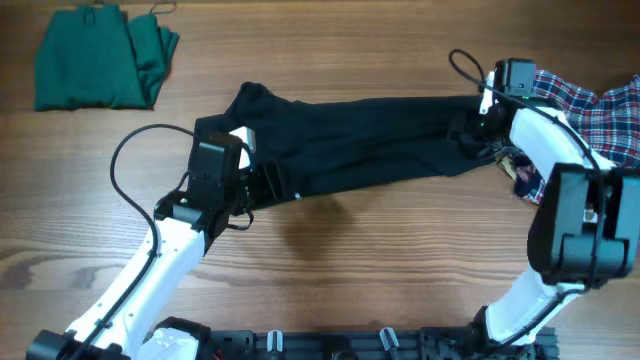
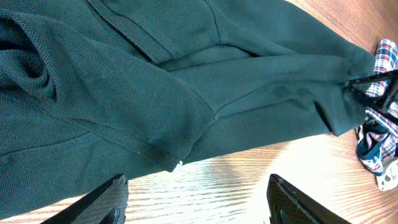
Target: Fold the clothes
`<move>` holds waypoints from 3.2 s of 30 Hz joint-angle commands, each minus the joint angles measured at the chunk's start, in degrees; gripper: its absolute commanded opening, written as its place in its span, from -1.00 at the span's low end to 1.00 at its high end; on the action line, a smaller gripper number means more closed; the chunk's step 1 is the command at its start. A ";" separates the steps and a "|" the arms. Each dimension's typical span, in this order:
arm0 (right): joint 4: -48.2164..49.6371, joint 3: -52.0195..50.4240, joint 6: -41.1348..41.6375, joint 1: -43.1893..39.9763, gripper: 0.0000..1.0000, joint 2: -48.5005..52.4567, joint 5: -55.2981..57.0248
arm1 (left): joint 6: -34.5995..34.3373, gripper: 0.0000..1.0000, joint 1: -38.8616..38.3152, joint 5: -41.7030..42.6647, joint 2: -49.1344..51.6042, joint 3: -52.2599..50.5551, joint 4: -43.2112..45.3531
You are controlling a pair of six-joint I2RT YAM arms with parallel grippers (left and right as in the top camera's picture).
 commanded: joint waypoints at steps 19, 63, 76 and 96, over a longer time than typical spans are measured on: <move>2.47 -0.52 -1.90 0.13 -0.31 5.05 -9.68 | 0.48 0.43 0.48 -0.55 -0.59 0.90 0.17; -16.61 13.31 22.47 30.42 -0.35 3.72 3.34 | 0.46 0.43 0.48 -0.52 -0.59 0.90 -0.02; -14.03 16.87 22.34 29.62 0.99 1.42 -0.61 | 0.48 0.43 0.46 -0.31 -0.59 0.90 -0.61; -18.45 21.42 19.58 20.11 -0.91 2.05 -5.62 | 0.46 0.44 0.42 -0.33 -0.28 0.90 -1.51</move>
